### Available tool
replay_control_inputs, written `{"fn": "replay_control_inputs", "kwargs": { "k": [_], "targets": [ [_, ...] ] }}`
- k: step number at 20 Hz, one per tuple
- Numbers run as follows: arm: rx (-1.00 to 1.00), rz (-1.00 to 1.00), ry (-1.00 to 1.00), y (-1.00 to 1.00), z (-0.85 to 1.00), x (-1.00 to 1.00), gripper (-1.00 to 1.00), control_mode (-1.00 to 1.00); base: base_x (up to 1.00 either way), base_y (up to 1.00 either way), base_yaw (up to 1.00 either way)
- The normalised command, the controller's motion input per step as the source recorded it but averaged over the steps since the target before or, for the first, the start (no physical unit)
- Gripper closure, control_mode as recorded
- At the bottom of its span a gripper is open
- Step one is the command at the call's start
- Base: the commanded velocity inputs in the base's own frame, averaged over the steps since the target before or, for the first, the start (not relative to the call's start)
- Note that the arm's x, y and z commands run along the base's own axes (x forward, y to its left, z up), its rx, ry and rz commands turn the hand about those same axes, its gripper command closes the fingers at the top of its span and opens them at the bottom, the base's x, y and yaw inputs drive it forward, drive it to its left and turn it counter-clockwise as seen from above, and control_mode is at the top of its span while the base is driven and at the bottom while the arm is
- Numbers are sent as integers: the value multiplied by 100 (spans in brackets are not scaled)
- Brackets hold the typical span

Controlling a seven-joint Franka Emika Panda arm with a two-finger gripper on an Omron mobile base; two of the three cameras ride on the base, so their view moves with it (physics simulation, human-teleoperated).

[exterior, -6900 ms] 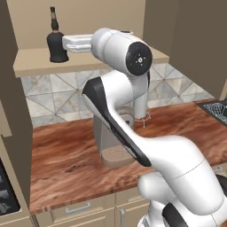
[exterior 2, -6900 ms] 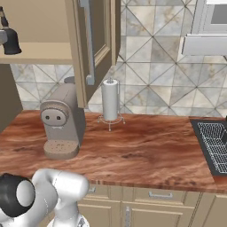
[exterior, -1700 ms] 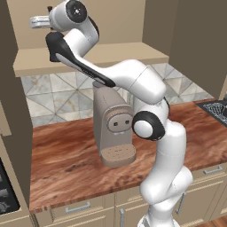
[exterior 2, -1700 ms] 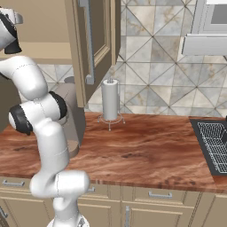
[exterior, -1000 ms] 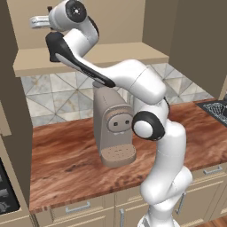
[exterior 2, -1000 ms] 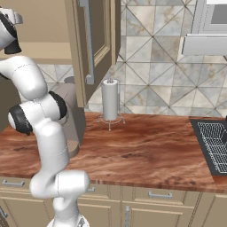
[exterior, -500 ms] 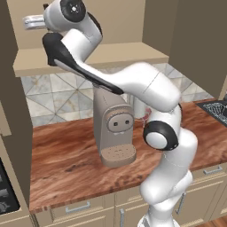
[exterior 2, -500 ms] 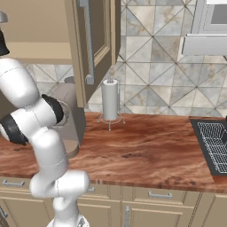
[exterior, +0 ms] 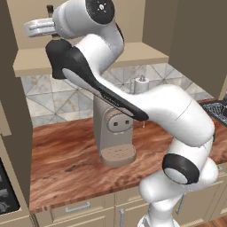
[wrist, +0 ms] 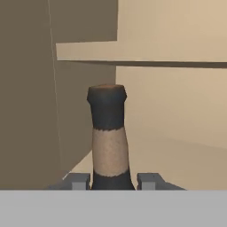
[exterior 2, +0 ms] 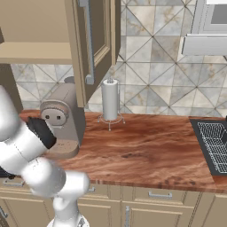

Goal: Get the candle and the liquor from the cabinet and move them to the dining counter.

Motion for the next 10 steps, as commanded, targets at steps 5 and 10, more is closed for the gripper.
{"fn": "replay_control_inputs", "kwargs": {
  "k": [5,10],
  "targets": [
    [3,18,0,-66,-23,-100,100,-100,0,0,0],
    [3,21,0,-72,-43,-86,100,-100,0,0,0]
  ]
}}
